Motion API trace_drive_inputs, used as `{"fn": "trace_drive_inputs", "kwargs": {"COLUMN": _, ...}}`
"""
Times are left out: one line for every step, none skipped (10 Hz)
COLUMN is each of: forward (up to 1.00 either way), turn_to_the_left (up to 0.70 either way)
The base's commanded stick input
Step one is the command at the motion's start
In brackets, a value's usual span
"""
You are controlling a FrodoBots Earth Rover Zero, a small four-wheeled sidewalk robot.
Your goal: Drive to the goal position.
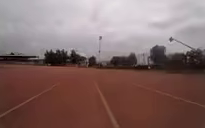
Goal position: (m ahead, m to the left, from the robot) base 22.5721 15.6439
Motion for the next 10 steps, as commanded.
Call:
{"fn": "trace_drive_inputs", "kwargs": {"forward": 0.70, "turn_to_the_left": 0.00}}
{"fn": "trace_drive_inputs", "kwargs": {"forward": 0.70, "turn_to_the_left": 0.00}}
{"fn": "trace_drive_inputs", "kwargs": {"forward": 0.70, "turn_to_the_left": 0.00}}
{"fn": "trace_drive_inputs", "kwargs": {"forward": 0.70, "turn_to_the_left": 0.00}}
{"fn": "trace_drive_inputs", "kwargs": {"forward": 0.70, "turn_to_the_left": 0.00}}
{"fn": "trace_drive_inputs", "kwargs": {"forward": 0.70, "turn_to_the_left": 0.00}}
{"fn": "trace_drive_inputs", "kwargs": {"forward": 0.70, "turn_to_the_left": 0.00}}
{"fn": "trace_drive_inputs", "kwargs": {"forward": 0.70, "turn_to_the_left": 0.00}}
{"fn": "trace_drive_inputs", "kwargs": {"forward": 0.70, "turn_to_the_left": 0.00}}
{"fn": "trace_drive_inputs", "kwargs": {"forward": 0.70, "turn_to_the_left": 0.00}}
